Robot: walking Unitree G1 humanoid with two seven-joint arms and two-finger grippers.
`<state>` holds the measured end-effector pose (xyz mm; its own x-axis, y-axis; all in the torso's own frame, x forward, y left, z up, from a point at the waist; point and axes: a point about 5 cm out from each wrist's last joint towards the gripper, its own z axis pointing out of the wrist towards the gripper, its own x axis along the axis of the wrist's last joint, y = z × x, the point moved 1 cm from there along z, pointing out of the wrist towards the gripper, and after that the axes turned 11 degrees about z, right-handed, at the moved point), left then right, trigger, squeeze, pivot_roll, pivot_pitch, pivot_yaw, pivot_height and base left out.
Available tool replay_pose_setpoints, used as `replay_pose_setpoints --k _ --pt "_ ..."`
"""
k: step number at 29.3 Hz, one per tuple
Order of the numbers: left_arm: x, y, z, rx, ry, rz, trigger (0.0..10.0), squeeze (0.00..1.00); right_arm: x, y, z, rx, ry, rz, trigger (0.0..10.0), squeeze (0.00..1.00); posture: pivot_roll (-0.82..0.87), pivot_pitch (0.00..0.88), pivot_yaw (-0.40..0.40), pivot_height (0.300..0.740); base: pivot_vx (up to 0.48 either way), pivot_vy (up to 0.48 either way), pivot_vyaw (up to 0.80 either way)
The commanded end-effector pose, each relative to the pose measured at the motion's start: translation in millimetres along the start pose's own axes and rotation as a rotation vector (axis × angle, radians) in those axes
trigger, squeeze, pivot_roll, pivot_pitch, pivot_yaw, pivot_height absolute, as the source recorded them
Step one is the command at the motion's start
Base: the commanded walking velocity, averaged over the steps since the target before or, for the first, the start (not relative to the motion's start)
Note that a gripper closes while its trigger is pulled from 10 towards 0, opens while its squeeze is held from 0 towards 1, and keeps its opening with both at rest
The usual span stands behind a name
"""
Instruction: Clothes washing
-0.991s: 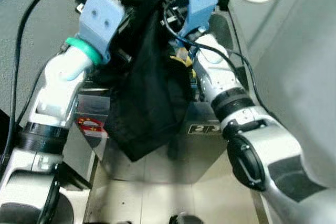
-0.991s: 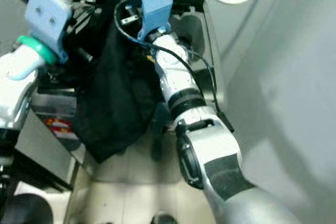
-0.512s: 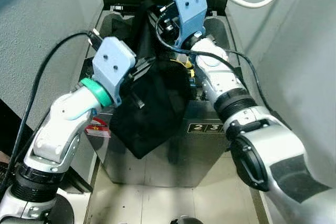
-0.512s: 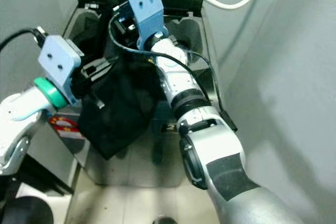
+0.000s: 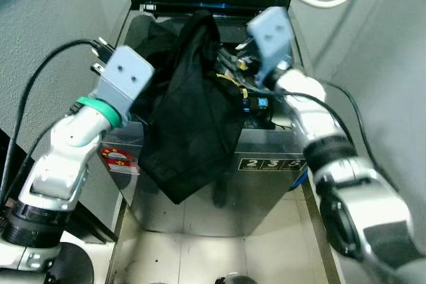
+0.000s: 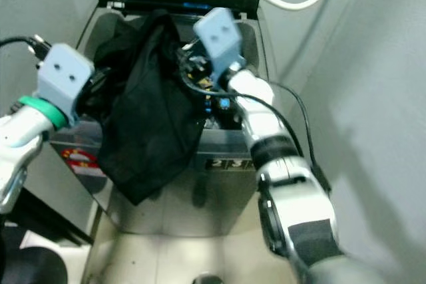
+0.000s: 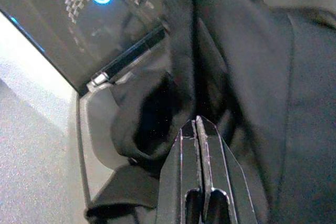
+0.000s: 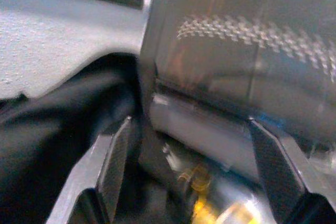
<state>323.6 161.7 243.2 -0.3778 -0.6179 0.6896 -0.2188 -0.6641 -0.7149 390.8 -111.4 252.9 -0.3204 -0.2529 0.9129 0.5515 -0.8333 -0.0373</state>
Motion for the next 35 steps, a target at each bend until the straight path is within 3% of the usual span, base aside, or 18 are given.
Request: replay_pose_setpoints --k 1,3,4,6,10,12,15,16,17,18,21,28,35 --pt "2 3.2 -1.2 -0.007 0.010 0.029 10.0 0.00 6 0.4 -0.9 0.000 0.038 0.066 10.0 0.00 0.04 0.020 0.012 0.740 0.000 0.000 0.00" --pt "4 5.2 0.0 -0.022 0.021 0.052 10.0 0.00 19 -3.1 -21.1 -0.002 0.162 0.269 10.0 0.00 0.02 0.018 0.024 0.740 0.000 0.000 0.00" --pt "4 5.7 1.0 -0.027 0.024 0.057 10.0 0.00 24 -6.9 -28.4 0.018 0.197 0.314 10.0 0.00 0.02 0.018 0.024 0.740 0.000 0.000 0.00" --pt "4 5.6 3.0 -0.028 0.024 0.051 10.0 0.00 32 -13.6 -40.2 0.050 0.229 0.328 10.0 0.00 0.01 0.017 0.032 0.740 0.000 0.000 0.00" --pt "6 5.1 4.2 -0.025 0.032 0.031 10.0 0.00 36 -15.8 -46.2 0.055 0.239 0.319 10.0 0.00 0.01 0.015 0.037 0.740 0.000 0.000 0.00" --pt "16 7.9 3.9 -0.027 0.063 -0.046 10.0 0.00 40 -19.8 -59.8 0.030 0.254 0.311 10.0 0.00 0.00 0.008 0.044 0.740 0.000 0.000 0.00" --pt "23 15.1 -0.5 -0.055 0.084 -0.076 10.0 0.00 38 -22.7 -68.6 -0.017 0.243 0.294 10.0 0.00 0.00 0.009 0.045 0.740 0.000 0.000 0.00" --pt "25 20.0 -4.8 -0.071 0.090 -0.073 10.0 0.29 31 -23.8 -72.2 -0.046 0.226 0.282 10.0 0.00 0.00 0.009 0.044 0.740 0.000 0.000 0.00" --pt "25 20.0 -4.8 -0.071 0.090 -0.073 10.0 0.29 31 -23.8 -72.2 -0.046 0.226 0.282 10.0 0.00 0.00 0.009 0.044 0.740 0.000 0.000 0.00" --pt "27 24.7 -9.1 -0.093 0.102 -0.079 10.0 1.00 25 -24.7 -76.7 -0.071 0.199 0.282 10.0 0.00 0.00 0.008 0.043 0.740 0.000 0.000 0.00" --pt "33 32.9 -19.6 -0.125 0.124 -0.052 10.0 1.00 12 -26.2 -82.9 -0.107 0.138 0.291 10.0 0.00 0.01 0.005 0.042 0.740 0.000 0.000 0.00" --pt "20 35.2 -21.1 -0.064 0.050 -0.036 10.0 1.00 8 -23.9 -81.6 -0.117 0.112 0.300 10.0 0.00 0.01 0.000 0.033 0.740 0.000 0.000 0.00" --pt "5 39.3 -15.1 -0.014 -0.021 -0.164 10.0 1.00 6 -24.5 -82.1 -0.132 0.084 0.285 10.0 0.00 0.00 0.000 0.031 0.740 0.000 0.000 0.00"
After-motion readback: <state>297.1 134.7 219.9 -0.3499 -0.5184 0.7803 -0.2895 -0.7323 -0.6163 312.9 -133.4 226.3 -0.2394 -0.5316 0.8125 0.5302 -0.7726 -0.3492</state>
